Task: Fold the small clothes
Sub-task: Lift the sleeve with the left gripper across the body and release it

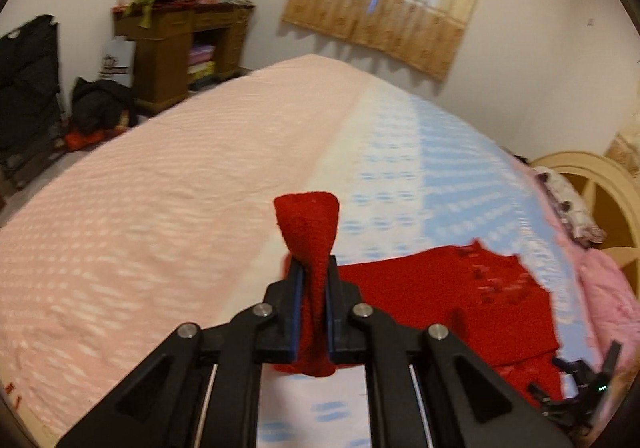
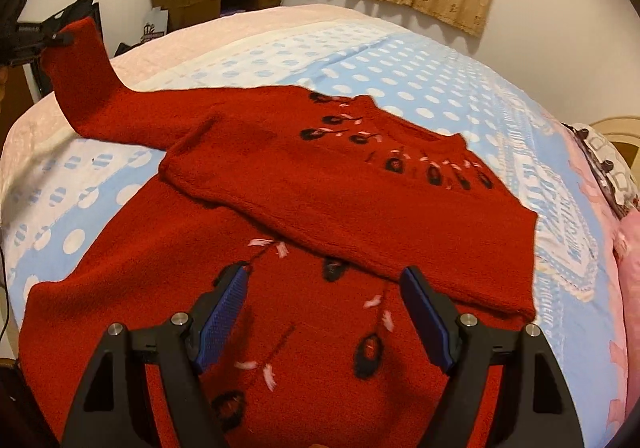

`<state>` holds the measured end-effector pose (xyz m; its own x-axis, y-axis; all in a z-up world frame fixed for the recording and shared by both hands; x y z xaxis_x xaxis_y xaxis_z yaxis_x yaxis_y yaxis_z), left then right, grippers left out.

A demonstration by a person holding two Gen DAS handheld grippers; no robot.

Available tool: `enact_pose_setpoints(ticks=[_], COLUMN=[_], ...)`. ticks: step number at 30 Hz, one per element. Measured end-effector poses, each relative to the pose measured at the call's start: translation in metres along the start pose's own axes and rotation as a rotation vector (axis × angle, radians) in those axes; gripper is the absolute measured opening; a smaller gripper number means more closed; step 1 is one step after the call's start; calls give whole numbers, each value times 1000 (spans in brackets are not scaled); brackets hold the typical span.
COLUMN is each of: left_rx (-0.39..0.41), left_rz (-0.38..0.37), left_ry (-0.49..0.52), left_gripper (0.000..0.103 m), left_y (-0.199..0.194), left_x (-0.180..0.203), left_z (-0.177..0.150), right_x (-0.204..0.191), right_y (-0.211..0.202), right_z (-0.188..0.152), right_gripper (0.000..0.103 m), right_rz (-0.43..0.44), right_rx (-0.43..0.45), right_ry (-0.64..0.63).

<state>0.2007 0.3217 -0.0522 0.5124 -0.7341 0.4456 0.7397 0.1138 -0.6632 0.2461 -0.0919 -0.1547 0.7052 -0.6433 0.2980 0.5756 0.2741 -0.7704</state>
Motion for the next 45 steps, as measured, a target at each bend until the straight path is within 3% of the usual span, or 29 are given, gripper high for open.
enact_pose_setpoints(ticks=[5, 14, 26, 37, 41, 45], left_rx=[-21, 22, 2, -98, -135, -113], left_rz=[-97, -228, -340, -393, -365, -312], left_ry=[14, 75, 150, 254, 320, 398], left_gripper=[9, 9, 9, 9, 9, 11], left_y=[-1, -21, -19, 9, 34, 56], left_x=[46, 133, 232, 317, 338, 352], left_z=[1, 15, 2, -54, -86, -118], right_x=[12, 30, 46, 58, 60, 62], right_y=[-9, -29, -38, -30, -29, -29], right_z=[-10, -25, -56, -82, -87, -91], right_gripper=[79, 79, 79, 79, 79, 79], right_rz=[-17, -31, -28, -7, 4, 18], right_rx=[1, 25, 47, 46, 47, 54], right_ry=[14, 53, 119, 189, 202, 227])
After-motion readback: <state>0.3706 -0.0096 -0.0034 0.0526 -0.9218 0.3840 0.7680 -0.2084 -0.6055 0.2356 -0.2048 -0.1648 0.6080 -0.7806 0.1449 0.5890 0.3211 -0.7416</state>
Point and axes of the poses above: each gripper's, at about its wrist camera, not at the fingertips, and y roughly the way its jaws point, x to its right, z to its top, the point moved 4 cm from there along y, roughly the way its jaws point, and after that the axes turned 12 degrees about -y, right-handed, at the moved point
